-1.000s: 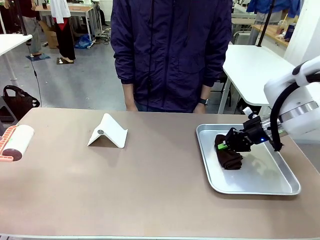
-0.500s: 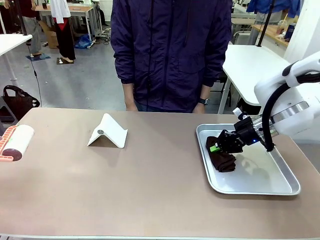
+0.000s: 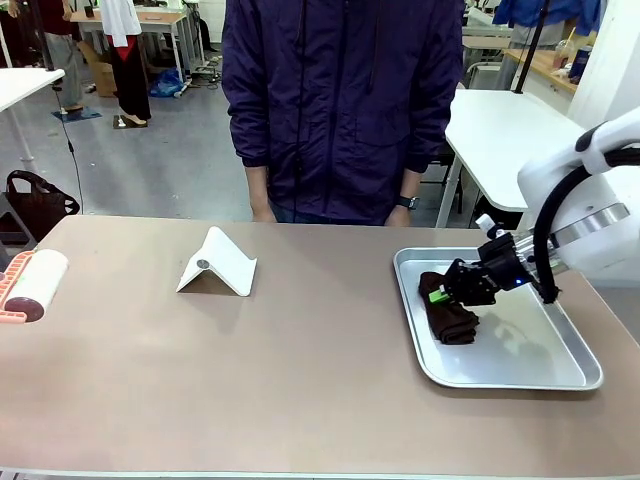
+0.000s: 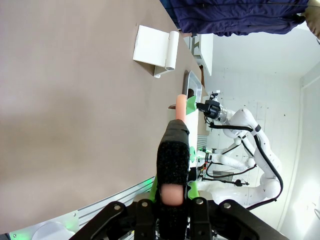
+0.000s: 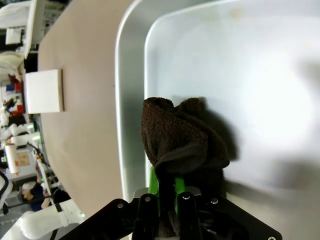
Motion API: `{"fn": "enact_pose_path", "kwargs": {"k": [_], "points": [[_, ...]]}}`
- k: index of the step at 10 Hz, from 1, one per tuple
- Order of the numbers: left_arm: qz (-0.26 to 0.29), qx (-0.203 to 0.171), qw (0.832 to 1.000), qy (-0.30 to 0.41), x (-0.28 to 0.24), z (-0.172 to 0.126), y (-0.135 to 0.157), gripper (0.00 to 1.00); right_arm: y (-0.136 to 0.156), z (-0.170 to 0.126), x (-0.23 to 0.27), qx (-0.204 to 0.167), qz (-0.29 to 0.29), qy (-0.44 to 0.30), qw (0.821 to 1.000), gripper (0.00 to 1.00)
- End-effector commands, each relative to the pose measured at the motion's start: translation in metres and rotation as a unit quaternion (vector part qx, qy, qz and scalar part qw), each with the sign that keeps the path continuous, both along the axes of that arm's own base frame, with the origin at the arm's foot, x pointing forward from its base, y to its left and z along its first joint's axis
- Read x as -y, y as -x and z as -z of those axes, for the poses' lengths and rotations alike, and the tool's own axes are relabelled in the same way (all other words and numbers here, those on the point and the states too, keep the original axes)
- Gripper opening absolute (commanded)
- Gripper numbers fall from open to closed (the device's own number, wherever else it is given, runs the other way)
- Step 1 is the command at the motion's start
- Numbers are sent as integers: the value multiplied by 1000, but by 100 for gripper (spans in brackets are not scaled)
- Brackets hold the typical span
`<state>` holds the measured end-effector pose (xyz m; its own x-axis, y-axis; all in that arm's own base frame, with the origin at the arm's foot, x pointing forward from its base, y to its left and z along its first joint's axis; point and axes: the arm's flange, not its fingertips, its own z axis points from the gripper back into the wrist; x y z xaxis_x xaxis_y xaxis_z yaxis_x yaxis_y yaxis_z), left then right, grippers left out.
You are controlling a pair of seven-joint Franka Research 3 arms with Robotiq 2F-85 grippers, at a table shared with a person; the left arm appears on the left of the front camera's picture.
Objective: Clean the surface of the table.
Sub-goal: Clean the area not pointed to by the person.
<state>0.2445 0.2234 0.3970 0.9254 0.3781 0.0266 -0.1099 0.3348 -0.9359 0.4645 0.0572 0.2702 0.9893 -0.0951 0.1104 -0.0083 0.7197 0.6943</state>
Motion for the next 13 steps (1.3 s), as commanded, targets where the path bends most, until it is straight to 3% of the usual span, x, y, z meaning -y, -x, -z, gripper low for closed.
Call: {"fn": "enact_pose_path", "kwargs": {"k": [1,7,10,13], "points": [[-7,4,1000,7,2,-3,-2,22,13,1,34,-1,33,21,999,0],[-7,4,1000,7,2,-3,-2,22,32,-21,94,28,98,-23,995,0],[-7,4,1000,7,2,-3,-2,22,57,-54,113,64,87,-132,985,0],[-7,4,1000,7,2,-3,-2,22,90,-80,125,46,86,-292,951,0]]}}
